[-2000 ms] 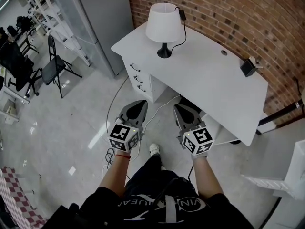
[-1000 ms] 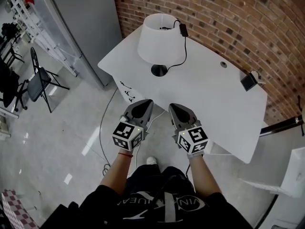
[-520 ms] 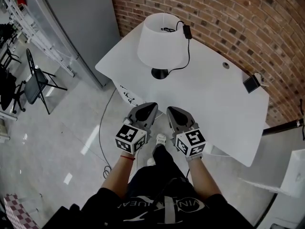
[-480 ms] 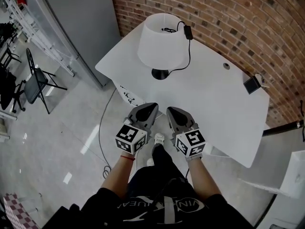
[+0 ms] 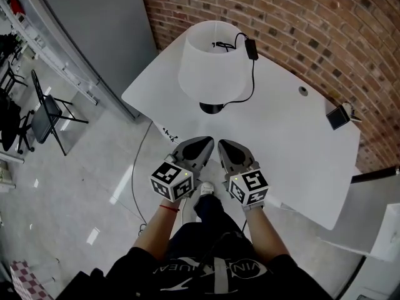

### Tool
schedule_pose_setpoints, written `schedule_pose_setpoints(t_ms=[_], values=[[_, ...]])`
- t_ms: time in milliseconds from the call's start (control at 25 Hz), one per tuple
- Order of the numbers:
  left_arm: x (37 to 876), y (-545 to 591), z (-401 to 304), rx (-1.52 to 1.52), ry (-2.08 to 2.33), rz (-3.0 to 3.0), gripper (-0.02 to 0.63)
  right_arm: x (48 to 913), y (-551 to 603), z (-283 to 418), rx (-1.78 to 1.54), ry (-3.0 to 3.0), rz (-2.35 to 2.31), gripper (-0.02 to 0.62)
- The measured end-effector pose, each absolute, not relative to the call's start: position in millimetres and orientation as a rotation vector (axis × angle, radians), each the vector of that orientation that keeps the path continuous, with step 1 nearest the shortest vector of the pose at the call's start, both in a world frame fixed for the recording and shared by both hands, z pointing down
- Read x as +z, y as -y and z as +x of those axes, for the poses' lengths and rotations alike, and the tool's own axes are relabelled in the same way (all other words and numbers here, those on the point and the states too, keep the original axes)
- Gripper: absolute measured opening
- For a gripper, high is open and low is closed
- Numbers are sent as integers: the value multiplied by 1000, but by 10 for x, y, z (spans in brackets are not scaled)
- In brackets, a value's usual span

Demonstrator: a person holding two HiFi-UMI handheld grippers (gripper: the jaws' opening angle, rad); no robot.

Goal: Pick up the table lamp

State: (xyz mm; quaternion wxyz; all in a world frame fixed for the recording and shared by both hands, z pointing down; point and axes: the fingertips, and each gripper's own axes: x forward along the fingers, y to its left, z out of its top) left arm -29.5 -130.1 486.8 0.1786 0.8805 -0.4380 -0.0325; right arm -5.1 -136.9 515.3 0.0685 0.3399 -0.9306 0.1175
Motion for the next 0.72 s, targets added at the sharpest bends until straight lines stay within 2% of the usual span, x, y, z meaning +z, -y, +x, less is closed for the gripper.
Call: schedule_pose_setpoints(t_ms=[280, 440, 720], values=[[4858, 1638, -319, -336, 1058, 2482, 12, 5260, 1764, -157, 311, 2815, 1037, 2], [4849, 1844, -330, -447, 953, 2456, 73, 5362, 1906, -216, 304, 2806, 1025, 2], [4764, 2178, -461, -641, 863, 2420, 124, 5515, 2186, -223, 317, 2787, 1016, 2]])
